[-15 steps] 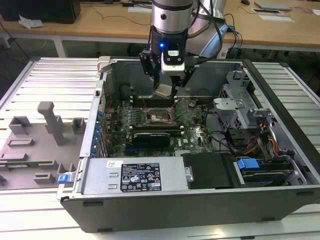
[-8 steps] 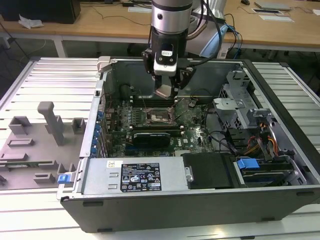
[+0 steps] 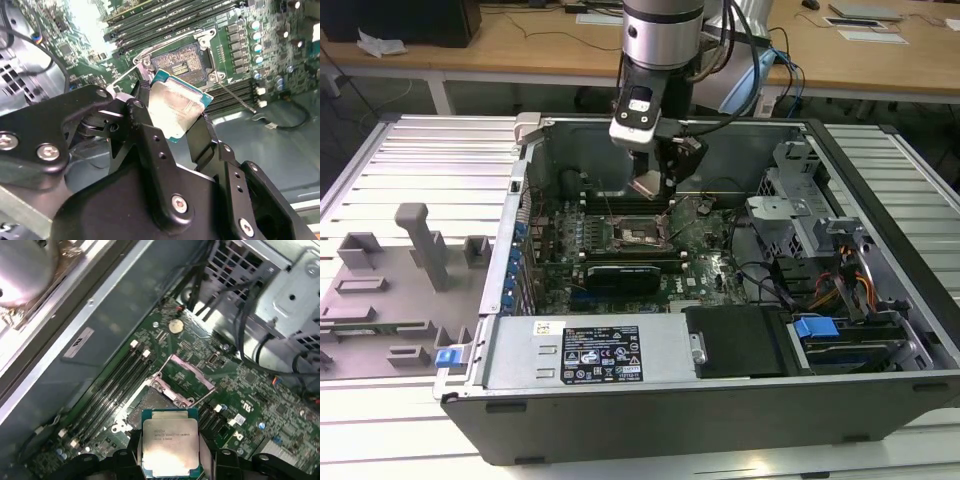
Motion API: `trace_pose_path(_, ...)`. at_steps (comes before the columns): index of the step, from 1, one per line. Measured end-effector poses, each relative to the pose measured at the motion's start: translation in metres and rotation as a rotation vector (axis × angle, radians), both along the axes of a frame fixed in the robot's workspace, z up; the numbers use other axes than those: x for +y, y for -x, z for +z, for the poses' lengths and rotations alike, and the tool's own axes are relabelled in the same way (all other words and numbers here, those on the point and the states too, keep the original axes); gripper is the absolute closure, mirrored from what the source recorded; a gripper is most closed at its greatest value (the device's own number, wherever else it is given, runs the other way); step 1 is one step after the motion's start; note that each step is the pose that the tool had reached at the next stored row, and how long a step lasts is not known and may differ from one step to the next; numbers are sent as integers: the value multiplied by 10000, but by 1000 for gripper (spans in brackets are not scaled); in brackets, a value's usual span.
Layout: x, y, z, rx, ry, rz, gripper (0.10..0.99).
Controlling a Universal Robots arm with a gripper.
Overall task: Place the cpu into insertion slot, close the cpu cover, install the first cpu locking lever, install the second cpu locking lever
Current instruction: 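Place the cpu into insertion slot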
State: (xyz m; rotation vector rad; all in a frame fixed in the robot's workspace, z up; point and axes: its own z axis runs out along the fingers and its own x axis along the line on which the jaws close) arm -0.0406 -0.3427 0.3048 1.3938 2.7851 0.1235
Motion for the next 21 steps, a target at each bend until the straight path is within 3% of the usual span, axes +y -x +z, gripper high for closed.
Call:
trace_pose_path(9,0,0,-23,0,0,-2072,545)
trace_pose_path(12,0,0,-34,0,0,-3072,545)
trace_pose_path(18,0,0,-49,0,0,-4414,545)
trace_pose_path(21,0,0,-62,1,1,-5378,545)
